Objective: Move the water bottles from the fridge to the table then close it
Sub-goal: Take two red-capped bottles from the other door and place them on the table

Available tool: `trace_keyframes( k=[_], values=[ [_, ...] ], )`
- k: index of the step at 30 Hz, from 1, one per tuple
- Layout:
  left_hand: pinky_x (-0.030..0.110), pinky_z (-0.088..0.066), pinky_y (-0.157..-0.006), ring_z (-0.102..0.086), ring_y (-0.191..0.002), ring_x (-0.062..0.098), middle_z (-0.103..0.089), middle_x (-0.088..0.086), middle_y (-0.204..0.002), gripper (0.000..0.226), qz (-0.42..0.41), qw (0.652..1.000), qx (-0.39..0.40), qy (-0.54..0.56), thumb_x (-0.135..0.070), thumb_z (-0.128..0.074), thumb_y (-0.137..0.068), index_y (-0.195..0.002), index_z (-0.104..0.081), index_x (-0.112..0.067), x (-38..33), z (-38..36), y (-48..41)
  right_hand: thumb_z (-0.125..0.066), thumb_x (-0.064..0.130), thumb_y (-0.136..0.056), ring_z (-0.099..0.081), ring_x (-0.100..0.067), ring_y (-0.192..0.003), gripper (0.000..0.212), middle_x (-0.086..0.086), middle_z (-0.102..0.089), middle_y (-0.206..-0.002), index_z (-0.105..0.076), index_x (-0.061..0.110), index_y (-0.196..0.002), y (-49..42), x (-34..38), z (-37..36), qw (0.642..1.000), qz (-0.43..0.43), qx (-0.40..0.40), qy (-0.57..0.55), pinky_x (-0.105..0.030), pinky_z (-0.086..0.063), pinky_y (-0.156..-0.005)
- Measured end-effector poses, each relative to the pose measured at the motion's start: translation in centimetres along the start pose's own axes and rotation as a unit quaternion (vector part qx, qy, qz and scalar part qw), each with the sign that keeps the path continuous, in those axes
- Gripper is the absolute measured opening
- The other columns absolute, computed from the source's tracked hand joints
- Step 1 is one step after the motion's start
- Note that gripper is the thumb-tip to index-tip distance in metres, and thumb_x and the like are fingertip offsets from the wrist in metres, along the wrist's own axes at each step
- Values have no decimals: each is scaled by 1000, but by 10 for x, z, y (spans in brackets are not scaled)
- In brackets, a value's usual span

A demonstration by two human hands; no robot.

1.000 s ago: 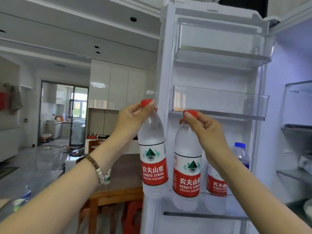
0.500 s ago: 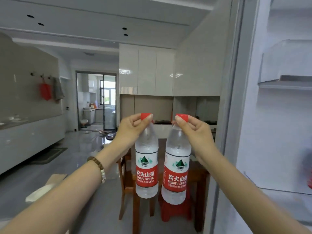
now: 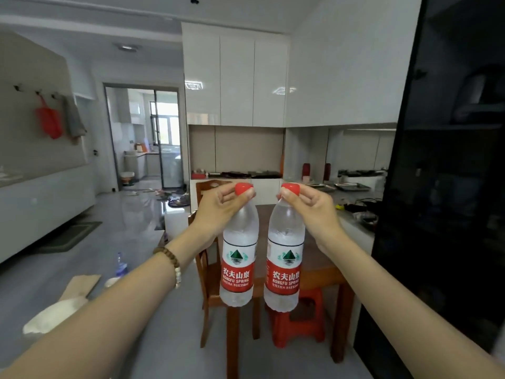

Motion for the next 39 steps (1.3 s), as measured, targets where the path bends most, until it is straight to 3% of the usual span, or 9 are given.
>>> trace_keyframes(
  k=[4,7,12,18,21,26,31,35,39],
  values=[
    [22,-46,-91,-64,-99,4,-70,-10,-103,24,26,1000,-7,0,-32,-64,-80,-104,-65,-28,62,-14,-66,-68,23,-82,-67,6,-85,22,5,-72,-98,-67,24,-103,-71,-57,3,1000,-14,19,10,-4,-48,-69],
    [20,-45,-89,-62,-100,2,-69,-11,-104,27,40,999,-3,-13,-31,-65,-81,-107,-65,-26,104,-23,-118,-70,22,-80,-65,-2,-97,22,2,-71,-106,-65,30,-100,-128,-97,8,999,-26,32,19,-9,-51,-76],
    [14,-49,-83,-62,-99,1,-69,-9,-104,34,67,997,20,-15,-25,-69,-80,-113,-65,-18,171,-35,-196,-71,16,-80,-62,13,-80,26,9,-68,-96,-65,20,-105,-211,-156,12,999,-33,27,29,-6,-49,-68],
    [6,-50,-69,-63,-92,-1,-68,-10,-99,35,110,993,47,12,-22,-69,-79,-113,-64,-15,269,-57,-283,-71,17,-79,-66,-8,-93,18,-1,-70,-103,-66,26,-95,-297,-248,21,996,-69,18,58,-10,-51,-76],
    [7,-51,-69,-64,-87,-3,-68,-10,-97,27,126,989,72,30,-20,-70,-78,-104,-65,-21,318,-67,-326,-71,15,-79,-66,-12,-92,18,-6,-70,-104,-66,24,-94,-336,-293,23,994,-86,7,67,-11,-52,-74],
    [8,-51,-69,-66,-88,2,-70,-6,-97,30,133,984,116,7,-20,-74,-74,-102,-65,-20,389,-83,-395,-71,9,-79,-65,5,-74,27,-3,-69,-94,-66,10,-105,-395,-358,26,990,-116,-1,80,-8,-49,-72],
    [15,-52,-78,-64,-88,1,-68,-6,-98,38,166,976,139,-26,-20,-76,-71,-107,-64,-17,453,-104,-440,-69,2,-78,-64,5,-71,25,9,-70,-81,-63,7,-102,-442,-426,35,987,-143,-1,74,-9,-49,-69],
    [2,-46,-58,-59,-76,-9,-64,-15,-86,33,207,970,124,-32,-16,-74,-74,-105,-62,-17,500,-117,-460,-69,0,-78,-63,5,-71,31,5,-68,-86,-62,4,-107,-472,-486,43,983,-172,19,66,-10,-49,-70],
    [2,-45,-60,-63,-72,-7,-69,-9,-88,31,239,961,123,-63,-15,-76,-72,-101,-66,-13,539,-128,-469,-68,-2,-78,-62,11,-71,32,5,-65,-91,-59,6,-107,-492,-537,45,976,-200,71,56,-8,-48,-71]
  ],
)
Point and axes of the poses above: each hand's wrist, its own y-axis away from the middle knuckle, its own z-axis out of the back of the hand, x = y × z, the point moved 2 cm from there along -y, towards the middle knuckle
